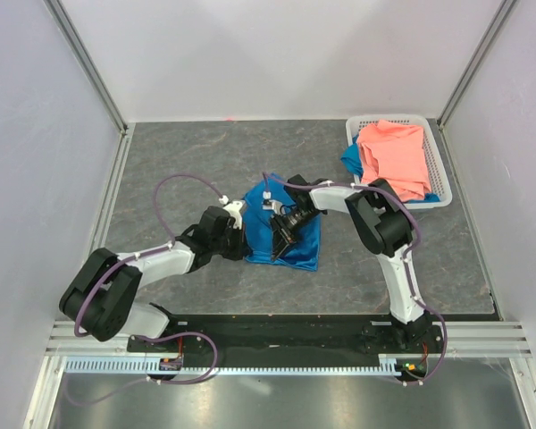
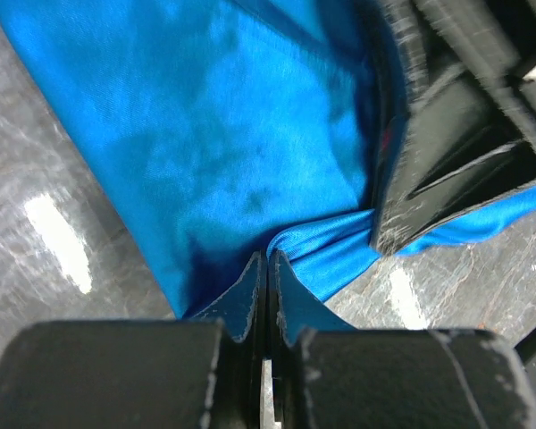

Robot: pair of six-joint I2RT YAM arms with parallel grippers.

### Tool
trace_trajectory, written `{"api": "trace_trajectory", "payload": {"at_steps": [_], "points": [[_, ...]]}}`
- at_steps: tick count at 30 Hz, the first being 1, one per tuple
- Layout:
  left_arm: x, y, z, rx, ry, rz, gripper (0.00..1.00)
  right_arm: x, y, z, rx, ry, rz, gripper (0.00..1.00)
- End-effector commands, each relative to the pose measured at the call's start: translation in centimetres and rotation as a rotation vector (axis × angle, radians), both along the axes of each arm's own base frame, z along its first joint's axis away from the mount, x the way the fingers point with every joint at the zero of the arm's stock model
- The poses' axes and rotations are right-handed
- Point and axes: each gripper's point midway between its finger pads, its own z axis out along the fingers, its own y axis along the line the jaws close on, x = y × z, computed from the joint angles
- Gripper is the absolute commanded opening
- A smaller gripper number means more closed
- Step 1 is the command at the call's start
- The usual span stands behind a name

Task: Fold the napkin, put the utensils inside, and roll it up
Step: Roll the napkin with the utensil

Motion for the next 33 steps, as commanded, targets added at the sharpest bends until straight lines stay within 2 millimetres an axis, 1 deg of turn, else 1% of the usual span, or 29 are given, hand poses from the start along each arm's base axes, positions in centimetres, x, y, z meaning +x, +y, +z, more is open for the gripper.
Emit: {"api": "trace_trajectory", "payload": {"at_steps": [1, 2, 3, 4, 5, 6, 8, 9, 10, 11, 12, 13, 14, 15, 16, 17, 18, 19, 20, 21, 23, 24, 26, 27, 33], "points": [[-0.2, 0.9, -0.5, 0.042, 0.07, 0.066, 0.02, 2.3, -1.5, 1.1, -0.078, -0.208, -0.038, 0.31], [-0.4, 1.1, -0.5, 0.047, 0.089, 0.07, 0.02, 2.1, -1.9, 1.1, -0.095, -0.226, -0.041, 0.36], [-0.5, 1.2, -0.6, 0.045, 0.102, 0.072, 0.02, 2.3, -2.0, 2.0, -0.087, -0.265, -0.044, 0.43], [-0.4, 1.4, -0.6, 0.035, 0.116, 0.089, 0.02, 2.2, -2.2, 2.4, -0.088, -0.282, -0.046, 0.46], [-0.4, 1.1, -0.3, 0.011, 0.132, 0.082, 0.02, 2.0, -2.4, 2.4, -0.084, -0.299, -0.048, 0.58], [-0.5, 1.1, -0.3, -0.002, 0.147, 0.082, 0.02, 2.3, -2.6, 3.5, -0.077, -0.352, -0.057, 0.71], [-0.3, 1.1, 0.0, -0.034, 0.173, 0.089, 0.02, 1.9, -3.2, 3.6, -0.088, -0.403, -0.06, 0.76], [-0.3, 1.2, 0.0, -0.036, 0.184, 0.096, 0.02, 1.8, -3.2, 4.7, -0.073, -0.456, -0.06, 0.8], [-0.2, 1.2, 0.2, -0.049, 0.198, 0.098, 0.02, 2.1, -3.5, 4.7, -0.099, -0.515, -0.06, 0.81], [-0.3, 1.2, 0.2, -0.057, 0.209, 0.101, 0.02, 1.8, -3.7, 4.1, -0.108, -0.553, -0.061, 0.81], [-0.3, 1.2, 0.3, -0.07, 0.22, 0.102, 0.02, 1.7, -3.4, 5.3, -0.093, -0.622, -0.064, 0.82], [-0.2, 1.3, 0.6, -0.091, 0.235, 0.107, 0.02, 2.4, -4.0, 4.9, -0.156, -0.695, -0.087, 0.82], [-0.2, 1.3, 0.6, -0.099, 0.245, 0.111, 0.02, 2.5, -4.1, 4.5, -0.167, -0.75, -0.095, 0.82], [-0.1, 1.3, 0.8, -0.108, 0.251, 0.112, 0.02, 2.4, -3.7, 5.5, -0.163, -0.826, -0.1, 0.83], [0.0, 1.4, 1.0, -0.121, 0.261, 0.115, 0.02, 3.1, -4.1, 5.5, -0.208, -0.897, -0.125, 0.83], [0.0, 1.4, 1.0, -0.125, 0.266, 0.116, 0.02, 3.2, -3.9, 5.5, -0.209, -0.949, -0.135, 0.83], [0.0, 1.4, 1.0, -0.126, 0.271, 0.115, 0.02, 2.6, -3.0, 6.2, -0.183, -1.011, -0.106, 0.83], [0.1, 1.4, 1.2, -0.13, 0.274, 0.115, 0.02, 2.4, -2.6, 6.4, -0.178, -1.048, -0.098, 0.84], [0.0, 1.5, 1.0, -0.13, 0.286, 0.118, 0.02, 3.1, -2.6, 6.7, -0.208, -1.108, -0.116, 0.84], [0.0, 1.4, 1.0, -0.132, 0.291, 0.116, 0.02, 2.2, -1.7, 6.9, -0.189, -1.144, -0.078, 0.84], [0.0, 1.5, 0.9, -0.135, 0.301, 0.12, 0.02, 2.1, -0.9, 7.0, -0.185, -1.183, -0.058, 0.84], [-0.1, 1.5, 0.9, -0.135, 0.305, 0.12, 0.02, 1.6, -0.4, 6.6, -0.187, -1.198, -0.025, 0.83], [-0.1, 1.5, 0.9, -0.138, 0.307, 0.12, 0.02, 1.3, 0.3, 6.5, -0.2, -1.239, 0.009, 0.83], [0.0, 1.5, 0.9, -0.138, 0.308, 0.12, 0.02, 1.2, 0.4, 5.9, -0.214, -1.25, 0.039, 0.84], [0.0, 1.5, 0.9, -0.141, 0.311, 0.119, 0.02, 0.5, 1.8, 4.7, -0.213, -1.263, 0.137, 0.81]]}}
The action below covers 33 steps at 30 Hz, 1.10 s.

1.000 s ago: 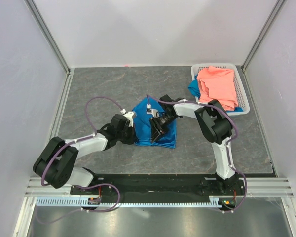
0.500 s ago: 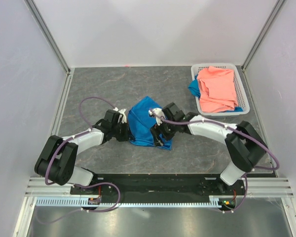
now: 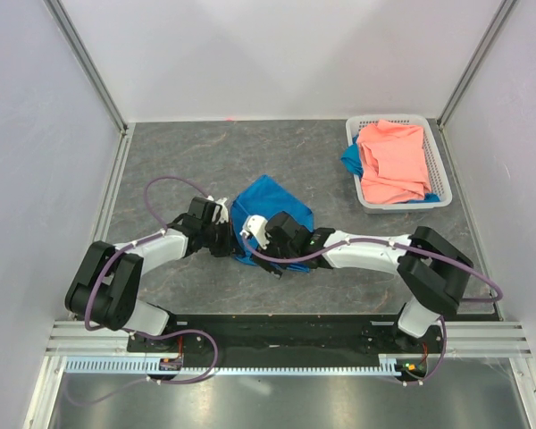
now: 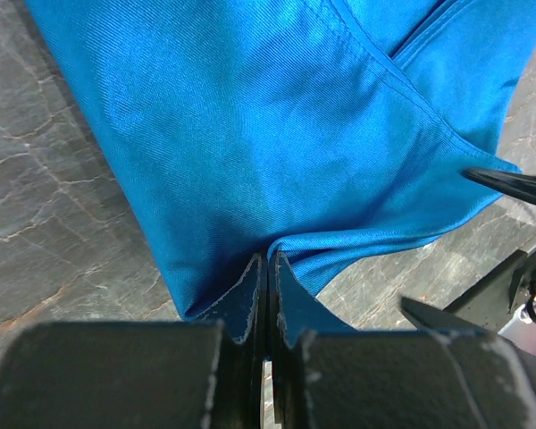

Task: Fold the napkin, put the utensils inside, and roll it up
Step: Roll the napkin with the utensil

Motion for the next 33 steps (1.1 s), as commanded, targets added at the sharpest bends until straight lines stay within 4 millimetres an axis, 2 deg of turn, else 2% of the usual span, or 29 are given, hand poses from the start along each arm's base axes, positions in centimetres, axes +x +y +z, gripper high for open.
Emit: {"api": "trace_trajectory", "payload": {"at_steps": [1, 6, 9, 12, 13, 15, 19, 21, 23, 24, 26, 27, 28, 30, 32, 33], "points": [[0.9, -0.7, 1.2, -0.048, -0.001, 0.006, 0.02, 1.1, 1.4, 0.2, -0.028, -0.073, 0.042, 0.8], [0.9, -0.7, 1.2, -0.051, 0.0, 0.007, 0.02, 1.3, 1.8, -0.6, -0.061, -0.08, 0.055, 0.75], [0.9, -0.8, 1.3, -0.055, 0.003, 0.0, 0.02, 1.3, 1.8, -1.2, -0.085, -0.075, 0.062, 0.67], [1.0, -0.9, 1.4, -0.059, -0.004, -0.003, 0.02, 1.3, 1.6, -2.2, -0.123, -0.065, 0.065, 0.52], [1.1, -0.9, 1.4, -0.061, -0.008, -0.007, 0.02, 1.3, 1.5, -2.6, -0.132, -0.058, 0.069, 0.43], [1.1, -1.1, 1.6, -0.071, -0.012, -0.012, 0.02, 1.2, 1.4, -3.0, -0.147, -0.047, 0.072, 0.34], [1.6, -1.6, 2.6, -0.105, -0.045, -0.024, 0.02, 0.4, 1.4, -3.4, -0.155, -0.005, 0.099, 0.08], [2.0, -1.4, 3.1, -0.102, -0.066, -0.011, 0.11, 0.0, 1.1, -3.9, -0.18, 0.025, 0.101, 0.0], [2.6, -0.7, 4.1, -0.099, -0.105, 0.025, 0.19, -1.0, 1.1, -4.1, -0.184, 0.087, 0.117, 0.0], [2.9, -0.3, 4.3, -0.099, -0.116, 0.044, 0.29, -1.2, 1.0, -4.5, -0.191, 0.118, 0.114, 0.0], [3.5, 0.8, 5.3, -0.081, -0.171, 0.092, 0.39, -2.3, 1.1, -4.7, -0.18, 0.199, 0.117, 0.0], [3.6, 1.1, 5.5, -0.074, -0.187, 0.108, 0.48, -2.4, 0.9, -4.9, -0.18, 0.228, 0.109, 0.0], [3.6, 1.8, 5.3, -0.049, -0.196, 0.137, 0.53, -2.6, 1.0, -4.9, -0.17, 0.255, 0.107, 0.0], [3.5, 2.2, 6.0, -0.044, -0.232, 0.153, 0.61, -3.2, 1.0, -4.8, -0.159, 0.335, 0.102, 0.0], [3.2, 3.1, 5.5, -0.012, -0.242, 0.187, 0.64, -3.7, 1.2, -4.2, -0.143, 0.399, 0.111, 0.0], [3.2, 3.4, 5.9, -0.01, -0.261, 0.2, 0.66, -3.6, 1.1, -4.3, -0.144, 0.426, 0.098, 0.0]]}}
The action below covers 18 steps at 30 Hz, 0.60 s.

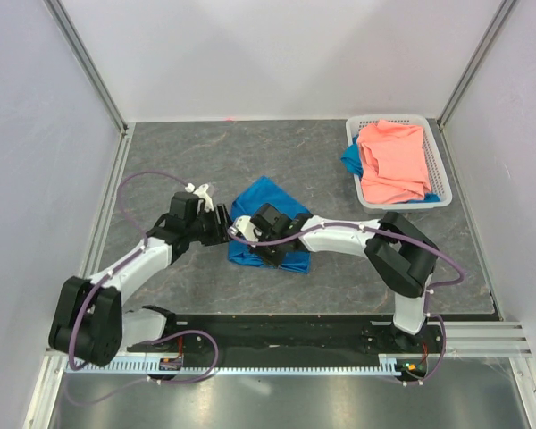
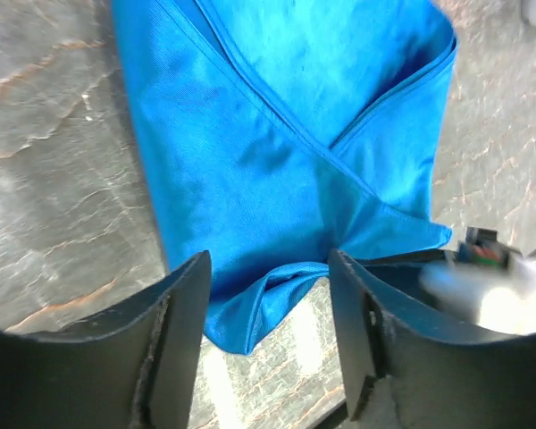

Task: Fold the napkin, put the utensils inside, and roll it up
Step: Roll the napkin with the utensil

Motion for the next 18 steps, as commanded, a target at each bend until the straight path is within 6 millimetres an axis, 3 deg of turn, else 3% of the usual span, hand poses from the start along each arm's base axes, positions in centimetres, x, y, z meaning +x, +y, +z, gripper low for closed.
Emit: {"api": "trace_trajectory", "payload": {"at_steps": [1, 10, 18], "points": [[0.0, 1.8, 0.0, 0.048, -0.055, 0.1, 0.67, -3.0, -0.6, -0.7, -0.03, 0.246, -0.002, 0.0], [-2.0, 1.4, 0.0, -0.019, -0.101, 0.064, 0.75, -2.2, 0.0, 1.3, 0.047, 0.535, -0.022, 0.0], [-3.2, 0.7, -0.8, -0.075, -0.107, 0.032, 0.79, -1.6, -0.8, 0.3, 0.086, 0.723, -0.046, 0.0]]}}
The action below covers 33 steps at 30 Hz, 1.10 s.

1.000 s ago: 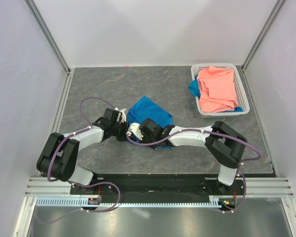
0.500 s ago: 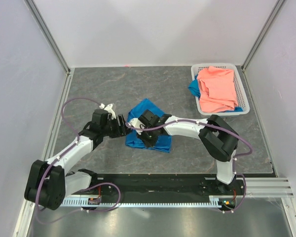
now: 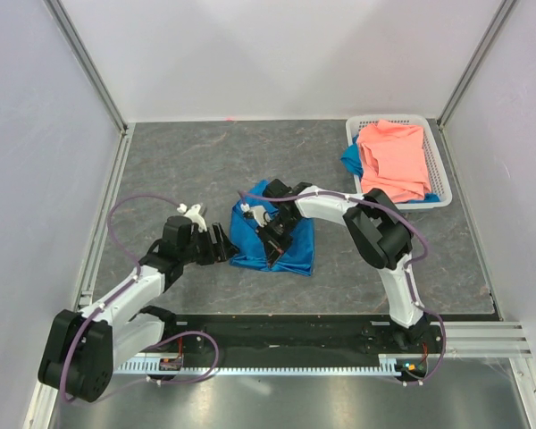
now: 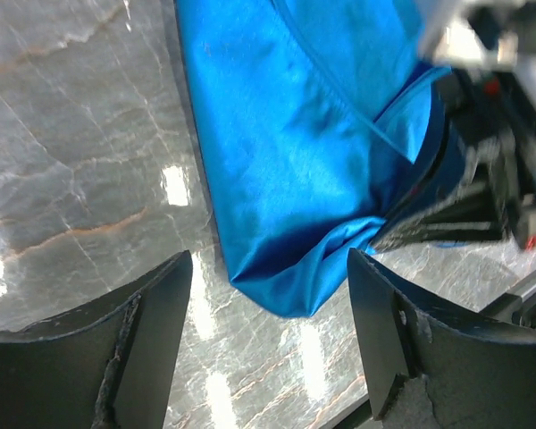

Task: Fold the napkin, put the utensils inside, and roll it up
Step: Roll the napkin with the utensil

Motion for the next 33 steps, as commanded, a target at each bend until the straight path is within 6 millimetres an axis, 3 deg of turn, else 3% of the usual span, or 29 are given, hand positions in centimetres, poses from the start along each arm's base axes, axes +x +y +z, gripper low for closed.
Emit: {"api": "trace_trajectory", "payload": {"at_steps": [1, 9, 16, 22, 33], "points": [[0.5, -1.3, 1.5, -0.084, -0.061, -0.027, 0.8, -1.1, 0.0, 0.3, 0.041, 0.146, 0.015, 0.0], [-0.4, -2.7, 0.3, -0.099, -0.017, -0.096, 0.85, -0.4, 0.0, -1.2, 0.036, 0.229, -0.03, 0.0], [-0.6, -1.3, -1.1, -0.011, 0.033, -0.03, 0.87, 0.6, 0.1, -1.7, 0.052, 0.271, -0.062, 0.0], [-0.8, -1.4, -1.6, -0.003, 0.05, -0.024, 0.87, 1.3, -0.3, -2.5, 0.062, 0.319, -0.096, 0.0], [-0.3, -1.0, -2.9, 0.042, 0.095, 0.008, 0.74, 2.0, -0.2, -2.9, 0.084, 0.348, -0.113, 0.0]]}}
